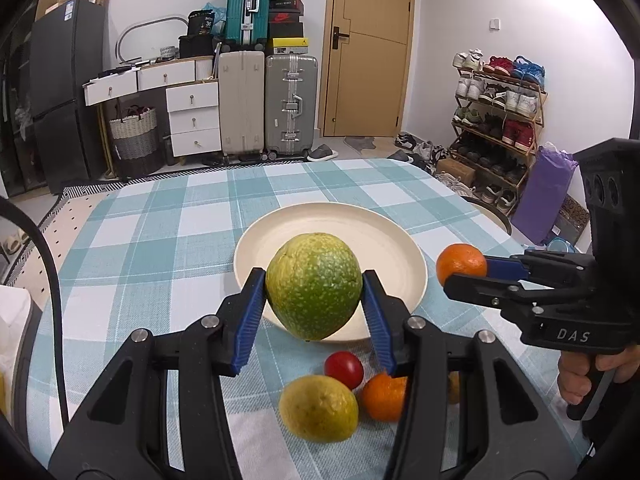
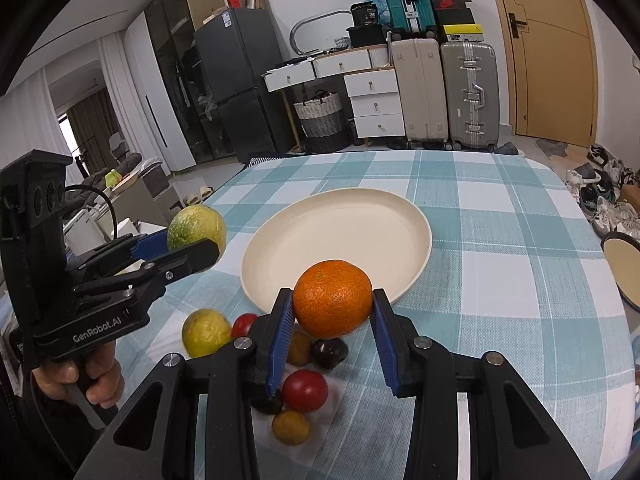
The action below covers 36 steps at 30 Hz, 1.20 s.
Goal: Organize fruits
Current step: 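Carry the green citrus and tangerine in both grippers and lower onto the cream plate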
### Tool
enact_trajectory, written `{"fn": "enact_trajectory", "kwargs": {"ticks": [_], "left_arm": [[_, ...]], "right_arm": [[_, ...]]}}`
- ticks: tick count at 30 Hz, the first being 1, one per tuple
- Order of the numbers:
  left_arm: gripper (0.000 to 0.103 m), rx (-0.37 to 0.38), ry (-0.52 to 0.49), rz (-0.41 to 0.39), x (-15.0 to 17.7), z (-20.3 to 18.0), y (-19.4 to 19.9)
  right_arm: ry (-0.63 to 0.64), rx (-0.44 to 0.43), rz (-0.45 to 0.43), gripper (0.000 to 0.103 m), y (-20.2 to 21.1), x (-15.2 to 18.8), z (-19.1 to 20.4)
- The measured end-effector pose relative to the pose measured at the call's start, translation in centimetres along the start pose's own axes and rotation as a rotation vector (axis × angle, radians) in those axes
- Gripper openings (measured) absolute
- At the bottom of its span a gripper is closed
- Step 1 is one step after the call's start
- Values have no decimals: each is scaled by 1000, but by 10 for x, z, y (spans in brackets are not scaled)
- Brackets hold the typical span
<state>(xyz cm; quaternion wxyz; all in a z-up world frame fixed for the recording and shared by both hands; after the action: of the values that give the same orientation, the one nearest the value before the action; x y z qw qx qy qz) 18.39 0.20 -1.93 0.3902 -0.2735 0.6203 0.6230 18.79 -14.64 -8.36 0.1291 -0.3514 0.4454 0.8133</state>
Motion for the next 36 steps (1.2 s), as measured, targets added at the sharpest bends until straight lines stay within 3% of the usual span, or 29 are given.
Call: {"fn": "enact_trajectory", "kwargs": {"ticks": [23, 36], "left_arm": [[45, 24, -25, 144, 3, -5, -93], [45, 28, -5, 154, 6, -1, -99]], "right_arm": [[-44, 86, 70, 39, -52, -16, -30], [15, 130, 100, 39, -67, -18, -22]]}}
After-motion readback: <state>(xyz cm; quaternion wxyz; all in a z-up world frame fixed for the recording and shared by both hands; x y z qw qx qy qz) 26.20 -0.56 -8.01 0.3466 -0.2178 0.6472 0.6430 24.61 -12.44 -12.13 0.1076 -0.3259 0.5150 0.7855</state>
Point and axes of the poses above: each gripper's, at about its wrist camera, not at the fingertips, and y roughly against the way its jaws point, z to its left, x to its underside, the point moved 7 cm from there along -y, roughly the way its jaws point, and after that the axes turned 11 degrees about -y, right-handed, at the moved point
